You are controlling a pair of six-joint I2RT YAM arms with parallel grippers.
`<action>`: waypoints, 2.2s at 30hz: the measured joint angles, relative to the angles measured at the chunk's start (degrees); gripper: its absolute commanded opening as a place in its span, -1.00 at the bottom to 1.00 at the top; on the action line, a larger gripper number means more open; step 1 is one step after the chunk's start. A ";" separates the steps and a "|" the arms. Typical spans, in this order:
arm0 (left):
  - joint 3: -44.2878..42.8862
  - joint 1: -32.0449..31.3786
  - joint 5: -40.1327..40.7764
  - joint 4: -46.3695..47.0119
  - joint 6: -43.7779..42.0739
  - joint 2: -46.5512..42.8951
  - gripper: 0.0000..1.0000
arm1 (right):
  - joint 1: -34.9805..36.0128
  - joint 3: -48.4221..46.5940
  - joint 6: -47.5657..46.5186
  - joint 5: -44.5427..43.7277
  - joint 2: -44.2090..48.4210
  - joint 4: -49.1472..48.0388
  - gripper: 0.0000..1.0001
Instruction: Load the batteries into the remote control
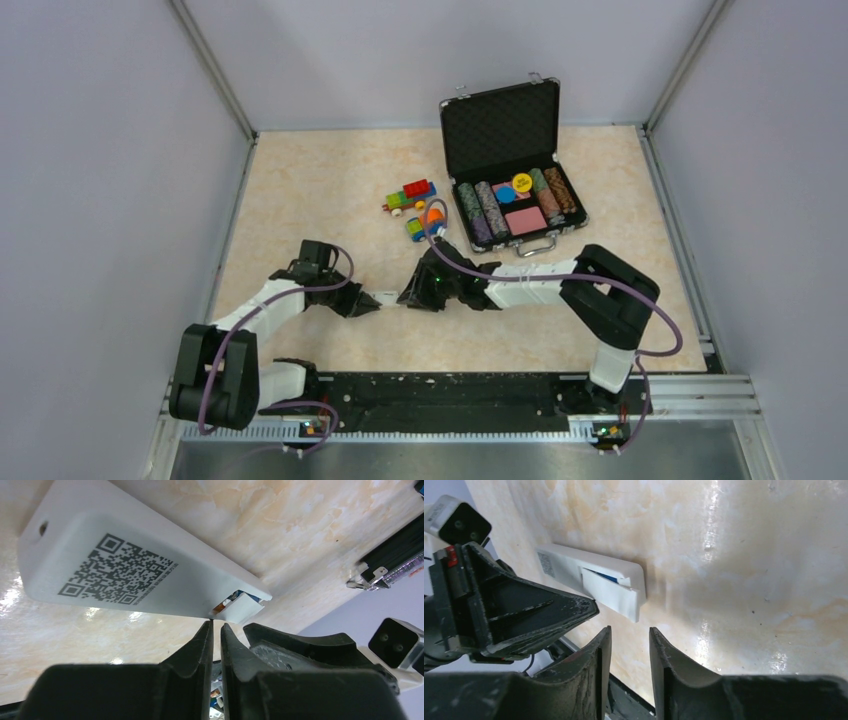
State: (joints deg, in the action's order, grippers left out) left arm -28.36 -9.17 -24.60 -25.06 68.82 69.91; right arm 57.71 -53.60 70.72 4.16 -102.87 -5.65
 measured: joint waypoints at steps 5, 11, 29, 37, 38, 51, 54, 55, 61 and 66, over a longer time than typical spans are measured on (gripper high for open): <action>0.00 0.00 -0.02 0.00 -0.02 0.00 -0.70 | 0.00 0.02 0.02 0.15 0.83 -1.22 -0.25; 0.00 0.00 -0.04 0.00 -0.24 0.00 -0.70 | 0.00 0.00 -0.20 1.62 0.09 -2.78 -0.23; 0.87 0.00 -0.42 0.70 -1.07 0.76 -0.66 | -0.74 3.48 0.00 3.45 -3.28 -12.33 -0.16; 1.27 0.00 -0.48 0.94 -1.27 0.76 -0.66 | -0.90 4.57 0.26 4.66 -4.70 -16.04 -0.19; 1.29 0.00 -0.46 0.94 -1.25 0.76 -0.66 | -0.92 4.87 0.26 4.70 -4.79 -16.72 -0.19; 1.49 0.00 -0.46 1.05 -1.31 0.76 -0.67 | -2.16 6.01 0.46 4.66 -6.10 -21.42 -0.42; 1.49 0.00 -0.48 1.05 -1.36 0.79 -0.67 | -2.29 6.01 0.50 4.74 -6.49 -21.84 -0.57; 1.49 0.00 -0.48 1.05 -1.36 0.76 -0.67 | -2.34 6.01 0.55 4.87 -6.51 -22.05 -0.66; 1.49 0.00 -0.50 1.05 -1.44 0.76 -0.67 | -2.40 6.01 0.98 5.05 -6.51 -22.69 -0.98; 1.49 0.00 -0.42 0.17 -1.86 0.13 -0.71 | -2.73 6.01 1.01 5.40 -6.51 -23.04 -1.00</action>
State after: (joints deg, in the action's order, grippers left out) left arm -26.87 -9.17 -25.02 -24.88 66.96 70.04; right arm 54.98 -47.59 71.72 9.56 -109.38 -28.69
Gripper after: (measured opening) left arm 0.160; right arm 0.022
